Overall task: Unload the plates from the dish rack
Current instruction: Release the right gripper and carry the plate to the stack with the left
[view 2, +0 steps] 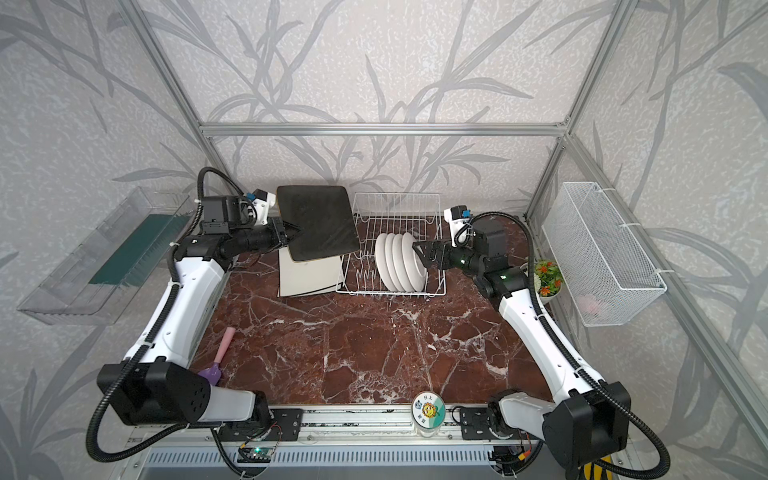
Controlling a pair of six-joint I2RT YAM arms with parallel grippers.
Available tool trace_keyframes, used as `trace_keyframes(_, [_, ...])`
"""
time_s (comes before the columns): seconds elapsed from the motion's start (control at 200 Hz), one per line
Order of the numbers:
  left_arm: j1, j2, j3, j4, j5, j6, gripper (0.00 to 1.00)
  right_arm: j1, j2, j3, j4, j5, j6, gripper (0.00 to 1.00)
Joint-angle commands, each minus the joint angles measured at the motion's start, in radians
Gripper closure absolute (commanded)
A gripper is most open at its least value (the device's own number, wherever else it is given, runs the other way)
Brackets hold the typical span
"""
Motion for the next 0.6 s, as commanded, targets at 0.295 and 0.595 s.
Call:
trace_keyframes(0.295, [0.122,-0.042,0.031,-0.098,-0.045,0.122,1.00,0.006,-0.022,0.011,-0.014,0.001,-0.035,0.01])
trace_keyframes(0.595, [0.153,-0.004,-0.042,-0.079,-0.074,0.162,1.00,0.007,-0.027,0.008,-0.018,0.001,-0.035,0.01])
